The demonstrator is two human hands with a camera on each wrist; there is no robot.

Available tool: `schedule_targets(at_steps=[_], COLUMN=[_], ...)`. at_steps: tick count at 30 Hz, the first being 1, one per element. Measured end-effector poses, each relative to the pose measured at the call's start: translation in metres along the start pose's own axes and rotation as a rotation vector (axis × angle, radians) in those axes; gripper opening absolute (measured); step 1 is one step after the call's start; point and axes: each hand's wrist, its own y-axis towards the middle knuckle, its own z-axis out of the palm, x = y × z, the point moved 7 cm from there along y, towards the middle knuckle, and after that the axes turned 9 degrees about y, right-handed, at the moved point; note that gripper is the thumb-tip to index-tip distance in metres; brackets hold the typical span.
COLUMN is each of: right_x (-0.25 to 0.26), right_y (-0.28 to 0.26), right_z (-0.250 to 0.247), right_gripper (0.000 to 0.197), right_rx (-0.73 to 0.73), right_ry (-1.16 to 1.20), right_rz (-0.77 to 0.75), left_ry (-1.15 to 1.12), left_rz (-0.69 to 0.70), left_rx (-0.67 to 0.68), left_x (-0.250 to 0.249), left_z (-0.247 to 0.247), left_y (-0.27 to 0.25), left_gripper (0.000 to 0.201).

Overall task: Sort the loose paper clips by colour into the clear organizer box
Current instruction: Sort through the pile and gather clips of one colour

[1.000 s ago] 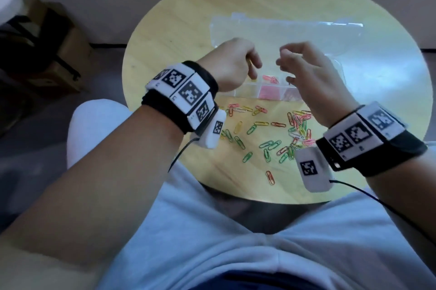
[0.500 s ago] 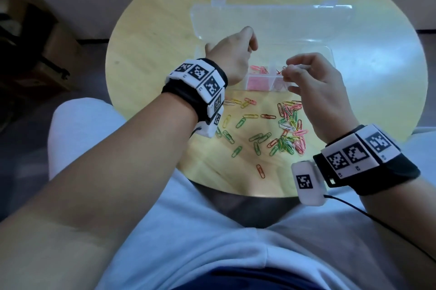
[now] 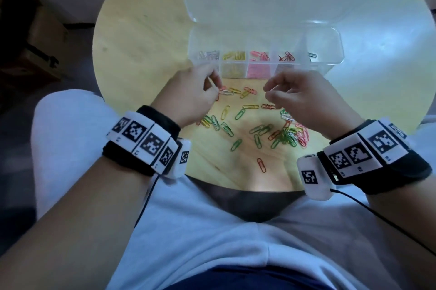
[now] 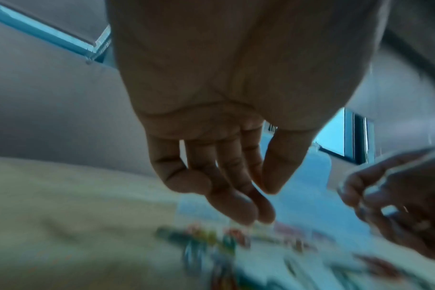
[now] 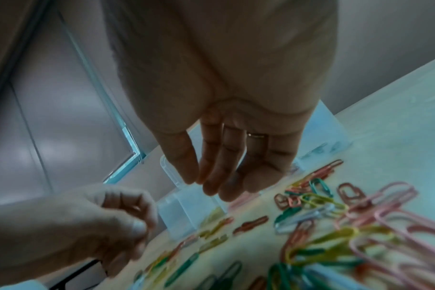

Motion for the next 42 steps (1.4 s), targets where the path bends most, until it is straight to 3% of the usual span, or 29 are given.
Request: schedule_targets(at_steps=[3, 8, 12, 26, 32, 42], right_x=[-0.004, -0.006, -0.013, -0.014, -0.012, -0.012], right_y=[0.001, 0.007, 0.009, 0.011, 0.007, 0.002], right_z=[0.008, 0.01, 0.019, 0.028, 0.031, 0.037], right_gripper=[0.009, 0.008, 0.01, 0.019, 0.004, 0.021], right_rx=[0.031, -0.006, 0.063, 0.105, 0.145, 0.188], right_ry=[-0.076, -0.121, -0.22, -0.325, -0.425, -0.606], right_rz=[0.023, 0.02, 0.071, 0.134, 0.114, 0.148], left_ry=[0.092, 0.117, 0.143, 0.242, 0.217, 0.258], left_rz=[0.022, 0.035, 0.019, 0.018, 0.021, 0.061], left_rx=[0.147, 0.067, 0.054, 0.155, 0.22, 0.225], left_x=[-0.003, -0.006, -0.005, -0.014, -0.017, -0.017], left_z=[0.028, 0.023, 0.026, 0.04, 0.041, 0.046], left_y=[0.0, 0.009, 0.008, 0.008, 0.004, 0.002], left_gripper=[0.011, 0.008, 0.011, 0.018, 0.022, 0.023])
